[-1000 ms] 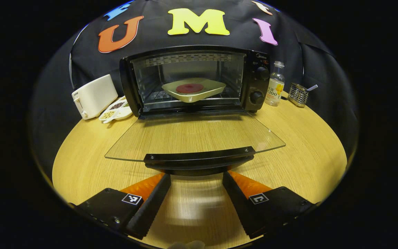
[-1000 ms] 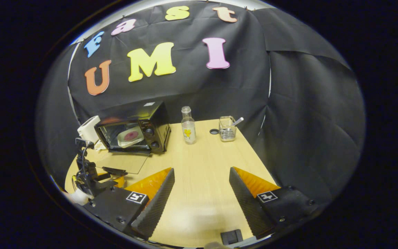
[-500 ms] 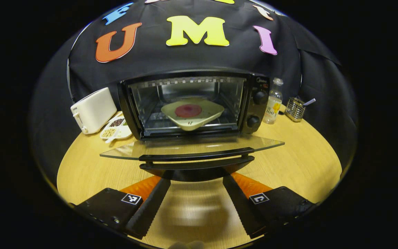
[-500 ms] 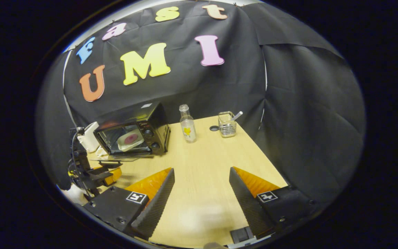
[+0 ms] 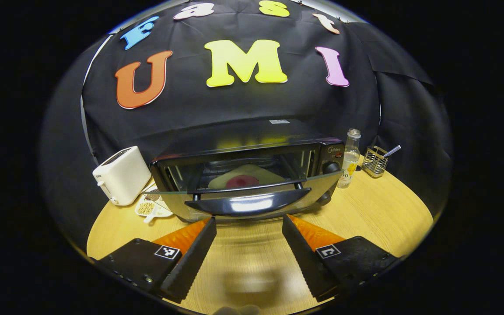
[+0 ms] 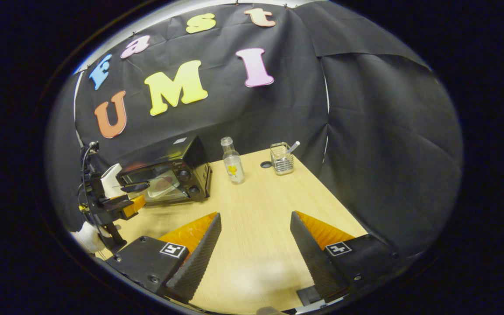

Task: Open the electric oven with the left hand, put the food in, and close the electric oven.

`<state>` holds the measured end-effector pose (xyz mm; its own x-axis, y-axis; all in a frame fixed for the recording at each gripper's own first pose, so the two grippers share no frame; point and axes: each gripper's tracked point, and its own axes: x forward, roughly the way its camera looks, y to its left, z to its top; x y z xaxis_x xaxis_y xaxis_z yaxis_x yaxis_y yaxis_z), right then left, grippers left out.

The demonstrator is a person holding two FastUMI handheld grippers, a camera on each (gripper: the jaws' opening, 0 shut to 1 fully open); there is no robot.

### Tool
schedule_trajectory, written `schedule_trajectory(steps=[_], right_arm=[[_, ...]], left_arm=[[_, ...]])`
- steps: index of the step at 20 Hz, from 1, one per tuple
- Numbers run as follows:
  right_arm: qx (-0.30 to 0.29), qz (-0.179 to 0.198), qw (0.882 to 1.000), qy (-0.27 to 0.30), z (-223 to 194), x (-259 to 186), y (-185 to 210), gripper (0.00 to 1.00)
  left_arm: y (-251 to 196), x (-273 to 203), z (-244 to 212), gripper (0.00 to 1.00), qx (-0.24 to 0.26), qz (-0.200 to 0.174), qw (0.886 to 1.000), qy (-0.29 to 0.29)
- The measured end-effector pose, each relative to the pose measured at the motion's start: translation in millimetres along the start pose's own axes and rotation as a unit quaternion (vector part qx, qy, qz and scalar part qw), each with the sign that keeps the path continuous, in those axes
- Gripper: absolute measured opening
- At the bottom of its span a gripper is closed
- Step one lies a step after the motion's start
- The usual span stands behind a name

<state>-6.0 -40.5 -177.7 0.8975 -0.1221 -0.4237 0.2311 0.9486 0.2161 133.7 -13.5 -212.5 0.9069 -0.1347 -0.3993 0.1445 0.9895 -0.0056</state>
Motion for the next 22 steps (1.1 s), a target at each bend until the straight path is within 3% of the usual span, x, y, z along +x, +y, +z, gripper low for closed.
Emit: schedule_trajectory(steps=[3,4,6,12,13,14,16,21,22], right_arm=[[0.001,-0.002,1.000,0.000,0.0,-3.0,1.5,0.96],[0.002,-0.003,1.000,0.000,-0.7,-3.3,2.0,1.00],[0.001,-0.005,1.000,-0.002,-0.6,-5.4,3.1,0.95],[-0.005,-0.010,1.000,-0.008,-3.0,-19.5,9.8,0.96],[-0.007,-0.009,1.000,-0.009,-2.6,-22.0,11.9,1.00],[-0.009,-0.009,1.000,-0.011,-3.0,-23.5,14.1,0.96],[-0.010,-0.008,1.000,-0.014,-2.5,-28.2,18.7,1.00],[-0.030,0.004,0.999,-0.045,16.1,-48.9,28.8,0.96],[-0.038,0.002,0.998,-0.053,21.0,-53.9,25.8,1.00]], left_arm=[[-0.5,0.4,-2.4,0.98,0.000,-0.005,1.000,0.005],[-0.7,1.6,-0.3,0.98,0.000,-0.006,1.000,0.003],[-0.6,1.8,0.5,0.97,0.000,-0.008,1.000,0.001],[-6.7,-11.2,-10.4,0.98,-0.001,-0.021,1.000,0.001],[-7.4,-15.0,-13.9,0.98,0.000,-0.023,1.000,0.003],[-5.9,-18.8,-18.2,0.98,0.003,-0.023,1.000,0.005],[-7.0,-27.9,-23.8,0.98,0.001,-0.028,1.000,0.007],[-10.8,-70.7,-5.3,0.98,-0.001,-0.030,0.999,-0.023],[-12.5,-84.3,3.3,0.98,-0.001,-0.028,0.999,-0.033]])
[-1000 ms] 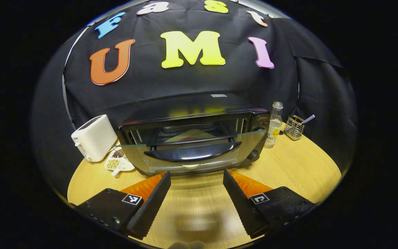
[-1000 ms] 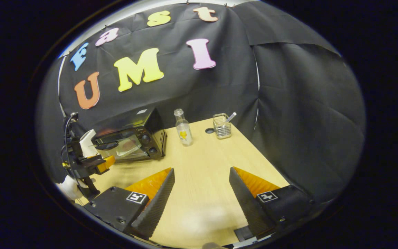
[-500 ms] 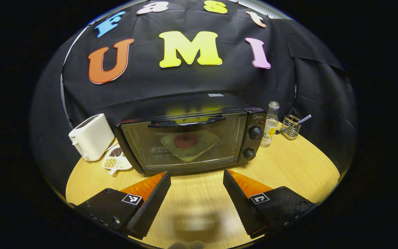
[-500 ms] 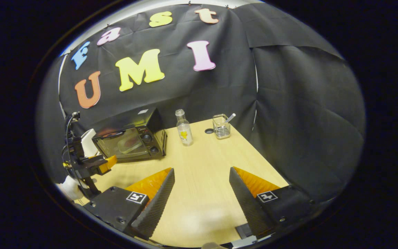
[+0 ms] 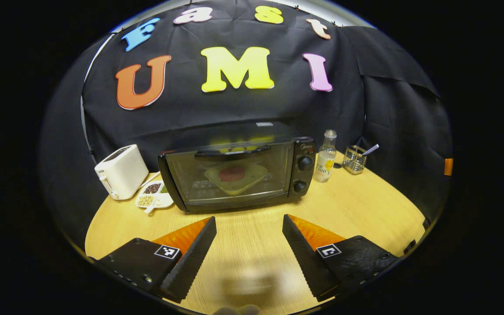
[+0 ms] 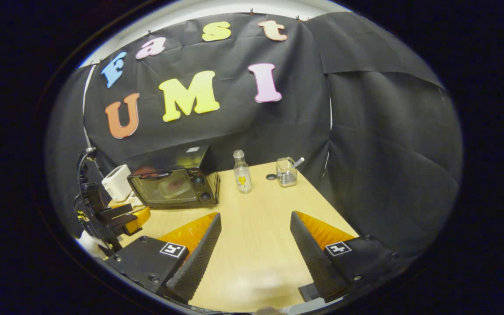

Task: Open the electric oven with the left hand, put the food in, and close the electric oven.

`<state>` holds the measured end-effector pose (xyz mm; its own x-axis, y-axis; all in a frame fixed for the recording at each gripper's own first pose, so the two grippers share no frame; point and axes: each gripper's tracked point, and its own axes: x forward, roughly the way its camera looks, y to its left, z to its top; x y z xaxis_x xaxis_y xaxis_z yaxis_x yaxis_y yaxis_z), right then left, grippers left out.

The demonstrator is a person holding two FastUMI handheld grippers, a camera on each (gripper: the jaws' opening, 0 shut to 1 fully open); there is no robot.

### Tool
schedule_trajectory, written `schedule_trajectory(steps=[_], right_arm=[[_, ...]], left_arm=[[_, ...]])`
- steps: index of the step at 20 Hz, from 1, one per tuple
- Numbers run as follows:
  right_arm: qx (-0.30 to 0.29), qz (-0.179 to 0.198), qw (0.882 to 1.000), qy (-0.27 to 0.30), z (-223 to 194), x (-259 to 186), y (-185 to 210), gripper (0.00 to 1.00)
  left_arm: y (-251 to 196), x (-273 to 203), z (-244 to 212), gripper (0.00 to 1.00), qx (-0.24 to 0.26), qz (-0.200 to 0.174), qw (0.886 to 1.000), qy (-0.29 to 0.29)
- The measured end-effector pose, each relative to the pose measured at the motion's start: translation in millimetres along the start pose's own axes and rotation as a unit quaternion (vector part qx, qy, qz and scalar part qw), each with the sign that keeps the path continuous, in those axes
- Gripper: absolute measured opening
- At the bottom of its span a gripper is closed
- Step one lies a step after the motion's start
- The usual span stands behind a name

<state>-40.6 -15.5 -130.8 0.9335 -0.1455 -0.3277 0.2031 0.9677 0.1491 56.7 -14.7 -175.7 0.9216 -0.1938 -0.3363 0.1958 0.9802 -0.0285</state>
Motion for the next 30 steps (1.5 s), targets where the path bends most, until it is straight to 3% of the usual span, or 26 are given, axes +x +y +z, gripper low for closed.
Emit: schedule_trajectory(steps=[1,2,9,14,17,22,23,25,30], right_arm=[[-0.008,-0.004,1.000,-0.006,4.9,-4.9,-5.2,0.96],[-0.009,0.001,1.000,-0.018,12.3,-11.9,-5.9,1.00],[-0.018,0.041,0.995,-0.094,53.6,-87.3,-39.0,0.96],[-0.029,0.059,0.987,-0.144,66.4,-152.1,-78.3,0.96],[-0.043,0.077,0.981,-0.174,70.0,-175.6,-81.6,0.96],[-0.059,0.115,0.977,-0.171,56.2,-191.6,-62.5,0.96],[-0.062,0.119,0.976,-0.174,55.9,-194.5,-59.4,0.96],[-0.063,0.128,0.974,-0.176,56.2,-199.1,-52.9,0.96],[-0.068,0.139,0.974,-0.166,55.7,-198.9,-43.1,0.96]], left_arm=[[0.9,-15.1,10.6,0.98,-0.001,0.006,1.000,-0.012],[-1.8,-30.1,21.7,0.98,-0.006,0.010,1.000,-0.025],[-21.7,-178.0,103.6,0.97,-0.031,0.052,0.988,-0.144],[-46.5,-275.6,98.4,0.97,-0.011,0.091,0.980,-0.177],[-56.3,-317.7,98.1,0.96,-0.016,0.113,0.975,-0.193],[-61.7,-354.4,97.4,1.00,-0.013,0.128,0.971,-0.202],[-60.9,-359.2,96.9,0.96,-0.014,0.131,0.971,-0.202],[-56.5,-365.1,97.6,1.00,-0.015,0.136,0.969,-0.204],[-57.8,-366.3,102.5,0.96,-0.016,0.137,0.970,-0.202]])
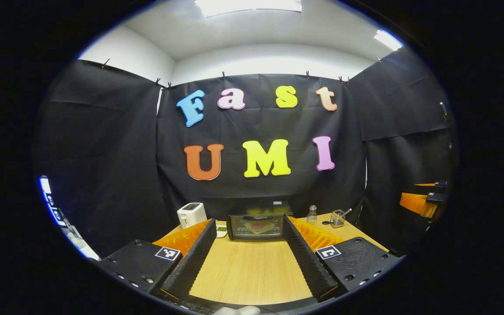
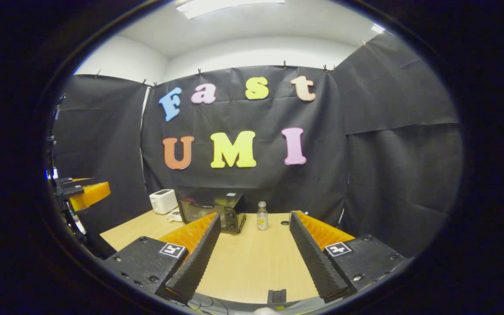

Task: Open the electric oven with the left hand, put the food in, and close the electric oven.

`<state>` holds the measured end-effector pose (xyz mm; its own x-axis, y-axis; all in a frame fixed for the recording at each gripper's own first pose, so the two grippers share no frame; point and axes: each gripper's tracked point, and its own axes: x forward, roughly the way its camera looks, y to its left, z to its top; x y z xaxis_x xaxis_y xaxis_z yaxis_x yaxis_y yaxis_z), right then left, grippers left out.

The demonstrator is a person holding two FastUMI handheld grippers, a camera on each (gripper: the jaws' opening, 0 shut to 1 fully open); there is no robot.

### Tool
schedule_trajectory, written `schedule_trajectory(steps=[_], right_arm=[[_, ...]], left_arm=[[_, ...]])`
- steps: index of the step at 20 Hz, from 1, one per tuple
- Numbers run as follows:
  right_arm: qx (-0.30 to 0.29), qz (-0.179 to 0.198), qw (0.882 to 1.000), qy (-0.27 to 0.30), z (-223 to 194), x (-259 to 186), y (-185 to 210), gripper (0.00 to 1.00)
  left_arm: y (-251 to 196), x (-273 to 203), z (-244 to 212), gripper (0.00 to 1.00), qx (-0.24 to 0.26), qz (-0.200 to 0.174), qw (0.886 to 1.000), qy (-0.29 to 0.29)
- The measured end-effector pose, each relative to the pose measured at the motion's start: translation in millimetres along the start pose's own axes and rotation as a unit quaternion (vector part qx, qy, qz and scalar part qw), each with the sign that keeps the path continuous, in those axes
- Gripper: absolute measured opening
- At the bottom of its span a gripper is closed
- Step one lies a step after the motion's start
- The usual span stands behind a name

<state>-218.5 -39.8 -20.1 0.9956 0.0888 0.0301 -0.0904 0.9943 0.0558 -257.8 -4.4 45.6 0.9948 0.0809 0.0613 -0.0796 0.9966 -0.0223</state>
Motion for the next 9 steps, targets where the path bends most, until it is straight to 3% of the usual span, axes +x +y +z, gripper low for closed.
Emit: schedule_trajectory(steps=[8,9], right_arm=[[-0.003,-0.011,1.000,0.001,2.5,1.9,-13.1,0.96],[-0.001,-0.012,1.000,0.003,1.7,1.6,-15.5,0.96]], left_arm=[[-17.5,6.9,3.2,0.96,-0.007,-0.012,1.000,-0.001],[-20.8,8.2,2.6,1.00,-0.006,-0.014,1.000,0.000]])
